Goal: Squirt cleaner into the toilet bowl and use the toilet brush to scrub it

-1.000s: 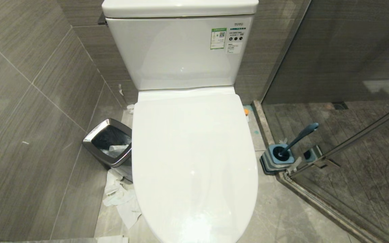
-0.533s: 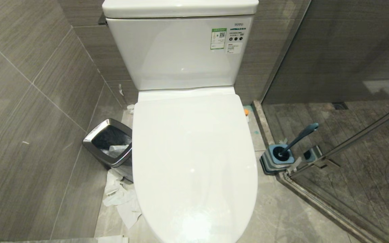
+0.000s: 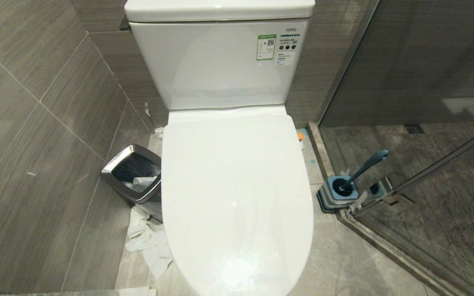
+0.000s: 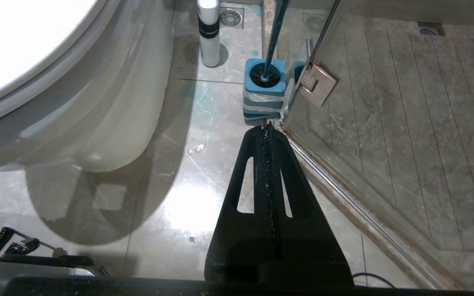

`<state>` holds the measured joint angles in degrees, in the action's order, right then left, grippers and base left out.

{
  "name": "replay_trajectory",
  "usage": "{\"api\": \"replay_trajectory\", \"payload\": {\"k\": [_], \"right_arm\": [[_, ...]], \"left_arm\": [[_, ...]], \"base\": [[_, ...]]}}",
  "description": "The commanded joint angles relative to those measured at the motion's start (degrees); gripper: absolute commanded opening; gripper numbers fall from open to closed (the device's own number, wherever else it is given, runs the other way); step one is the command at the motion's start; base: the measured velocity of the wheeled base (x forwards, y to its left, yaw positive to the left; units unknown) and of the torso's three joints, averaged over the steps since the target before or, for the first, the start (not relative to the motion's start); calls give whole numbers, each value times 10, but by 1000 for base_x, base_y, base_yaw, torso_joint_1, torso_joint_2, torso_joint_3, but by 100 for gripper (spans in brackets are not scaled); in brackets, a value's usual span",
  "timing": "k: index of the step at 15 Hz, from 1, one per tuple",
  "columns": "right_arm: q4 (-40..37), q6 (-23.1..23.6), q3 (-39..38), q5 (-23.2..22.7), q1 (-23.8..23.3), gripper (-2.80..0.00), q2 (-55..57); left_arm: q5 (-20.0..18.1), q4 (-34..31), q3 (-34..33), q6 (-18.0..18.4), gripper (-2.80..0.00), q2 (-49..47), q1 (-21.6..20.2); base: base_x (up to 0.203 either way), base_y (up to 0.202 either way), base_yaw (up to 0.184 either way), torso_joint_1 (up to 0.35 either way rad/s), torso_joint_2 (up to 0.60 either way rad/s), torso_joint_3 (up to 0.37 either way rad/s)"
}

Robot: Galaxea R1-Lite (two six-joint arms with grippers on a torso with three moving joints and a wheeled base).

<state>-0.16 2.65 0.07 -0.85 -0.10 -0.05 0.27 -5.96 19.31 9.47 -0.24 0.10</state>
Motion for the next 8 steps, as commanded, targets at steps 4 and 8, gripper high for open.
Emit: {"api": "replay_trajectory", "payload": {"k": [4,8], "right_arm": [[0,0,0,0,0,-280,0],[0,0,0,0,0,-280,0]], "left_arm": [[12,233,-195,0,-280,2,0],[14,125,-193,-2,-280,2,0]], "base": [[0,0,0,0,0,0],[0,0,0,0,0,0]]}}
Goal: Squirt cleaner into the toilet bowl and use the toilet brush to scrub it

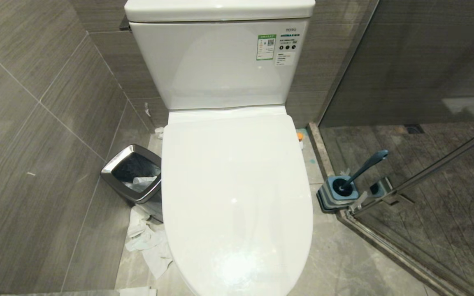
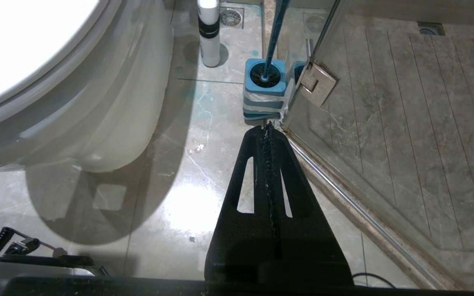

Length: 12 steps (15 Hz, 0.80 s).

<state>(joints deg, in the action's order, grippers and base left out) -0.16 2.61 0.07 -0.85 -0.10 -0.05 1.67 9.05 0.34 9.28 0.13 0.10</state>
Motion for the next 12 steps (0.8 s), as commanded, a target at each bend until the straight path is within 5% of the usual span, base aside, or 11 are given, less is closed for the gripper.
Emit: {"api": "replay_trajectory", "payload": {"k": [1,6,12], "right_arm": [[0,1,0,0,0,-280,0],[0,1,0,0,0,-280,0],[0,1,0,0,0,-280,0]], "left_arm": [[-4,-42,-3,0,-280,-1,0],[-32,-103,-2,-5,-280,-1,0],[-28,-101,-2,-31,-280,-1,1]], "base": [[0,0,0,0,0,0],[0,0,0,0,0,0],[0,0,0,0,0,0]]}}
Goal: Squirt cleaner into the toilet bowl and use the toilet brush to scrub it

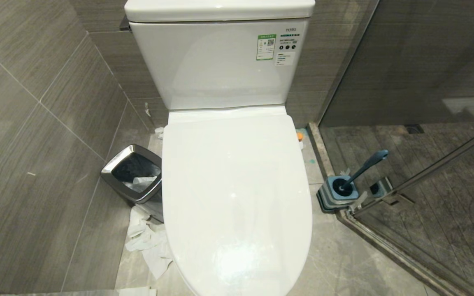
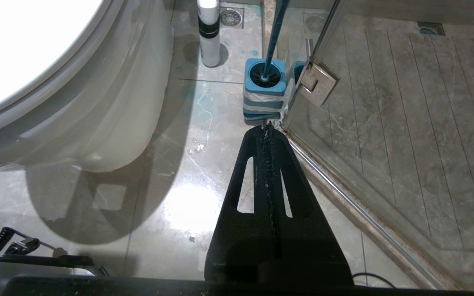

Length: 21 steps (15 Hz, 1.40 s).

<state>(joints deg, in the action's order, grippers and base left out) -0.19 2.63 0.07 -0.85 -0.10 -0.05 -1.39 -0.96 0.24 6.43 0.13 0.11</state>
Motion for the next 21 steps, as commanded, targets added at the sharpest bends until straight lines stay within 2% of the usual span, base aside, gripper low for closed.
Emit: {"api": "replay_trajectory", "payload": {"k": [1,4,13,16,21], "right_arm": [[0,0,-1,0,0,-280,0],[0,0,0,0,0,-280,0],[0,0,0,0,0,-280,0],[1,-27,-1,11,0,-280,0],[1,-27,-1,11,0,-280,0]], "left_arm": [[2,-1,-1,-6,-280,-1,0],[3,0,-1,-17,-280,-1,1],[3,-1,-1,-17,-280,-1,0],[3,-1,-1,-17,-280,-1,0],[3,0,-1,-17,-280,-1,1]], "base": [[0,0,0,0,0,0],[0,0,0,0,0,0],[0,0,0,0,0,0],[0,0,0,0,0,0],[0,0,0,0,0,0]]}}
